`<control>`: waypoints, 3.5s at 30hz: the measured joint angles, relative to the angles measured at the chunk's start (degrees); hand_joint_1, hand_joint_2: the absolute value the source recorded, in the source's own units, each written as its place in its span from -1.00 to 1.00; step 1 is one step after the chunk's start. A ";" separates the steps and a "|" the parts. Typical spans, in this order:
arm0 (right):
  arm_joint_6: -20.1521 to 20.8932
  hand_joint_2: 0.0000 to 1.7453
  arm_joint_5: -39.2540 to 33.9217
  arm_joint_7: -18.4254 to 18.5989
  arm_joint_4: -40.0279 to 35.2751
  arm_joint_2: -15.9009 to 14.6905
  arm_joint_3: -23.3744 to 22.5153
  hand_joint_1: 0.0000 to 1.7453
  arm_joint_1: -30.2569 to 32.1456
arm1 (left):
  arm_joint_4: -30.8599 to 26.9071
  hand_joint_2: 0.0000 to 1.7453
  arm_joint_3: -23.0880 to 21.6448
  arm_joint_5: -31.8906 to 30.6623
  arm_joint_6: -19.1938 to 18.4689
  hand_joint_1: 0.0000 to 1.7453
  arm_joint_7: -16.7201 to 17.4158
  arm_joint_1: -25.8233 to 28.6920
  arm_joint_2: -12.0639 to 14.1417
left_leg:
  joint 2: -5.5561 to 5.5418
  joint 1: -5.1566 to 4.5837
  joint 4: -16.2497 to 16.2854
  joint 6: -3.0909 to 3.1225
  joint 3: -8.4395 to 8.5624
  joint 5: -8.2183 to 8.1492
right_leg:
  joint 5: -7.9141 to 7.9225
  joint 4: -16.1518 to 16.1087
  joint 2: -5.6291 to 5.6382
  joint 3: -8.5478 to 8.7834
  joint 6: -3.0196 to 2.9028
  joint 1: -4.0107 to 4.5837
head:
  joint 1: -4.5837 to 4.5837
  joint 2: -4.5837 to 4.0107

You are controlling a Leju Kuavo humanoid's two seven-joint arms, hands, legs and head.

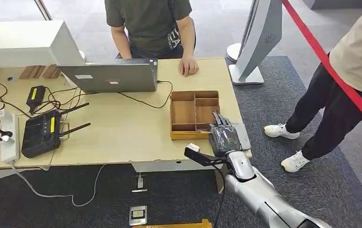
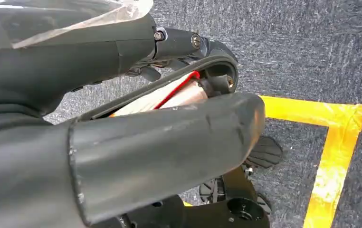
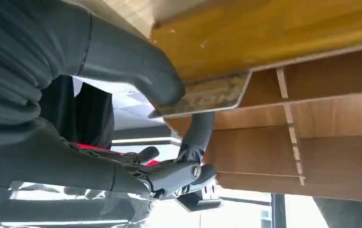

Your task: Pass the card to the sensor for recognition and then transmit it.

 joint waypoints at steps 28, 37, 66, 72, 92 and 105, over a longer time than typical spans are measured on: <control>-0.48 1.00 -1.44 -1.57 -0.11 0.35 0.04 1.00 0.00 | 0.00 -1.00 0.00 -0.28 -0.09 -1.00 0.02 0.00 -0.07 | 0.00 0.00 0.00 0.00 0.03 0.00 | 0.00 0.00 0.00 0.02 0.00 0.00 | 0.00 0.00; -0.87 1.00 1.49 -0.63 -2.67 0.33 0.13 1.00 -1.29 | 0.00 -1.00 0.00 -0.22 -0.09 -1.00 0.15 0.01 -0.09 | 0.00 0.00 0.00 0.00 0.01 0.00 | 0.01 0.01 0.00 0.02 0.00 0.00 | 0.00 0.00; 3.56 1.00 7.63 0.65 -12.90 -1.68 -1.53 1.00 -5.65 | 0.00 -1.00 -0.15 -3.96 -1.95 -1.00 -0.02 -0.05 -0.07 | 0.00 -0.01 0.00 -0.03 -0.02 0.02 | 0.02 0.03 0.00 0.00 -0.02 0.00 | 0.00 0.00; 5.88 1.00 8.63 0.20 -10.86 1.20 -0.46 1.00 -12.50 | 0.00 -1.00 -0.20 -4.44 -2.23 -1.00 -0.37 -0.18 -0.07 | 0.01 0.00 0.00 -0.05 -0.02 0.04 | 0.02 0.07 0.00 0.00 -0.02 0.01 | 0.00 0.00; 7.39 1.00 8.13 -0.87 4.37 9.95 2.95 1.00 -24.44 | 0.00 -1.00 -0.22 -4.31 -2.03 -1.00 0.17 -0.21 0.02 | 0.00 0.00 0.00 -0.05 -0.02 0.04 | 0.02 0.07 0.00 -0.02 -0.02 0.02 | 0.00 0.00; 7.13 1.00 8.39 -0.55 9.81 11.85 4.24 1.00 -26.06 | 0.00 -1.00 -0.22 -4.07 -1.77 -1.00 0.57 -0.17 0.00 | 0.00 0.00 0.00 -0.05 -0.02 0.04 | 0.02 0.07 0.00 -0.02 -0.02 0.02 | 0.02 0.00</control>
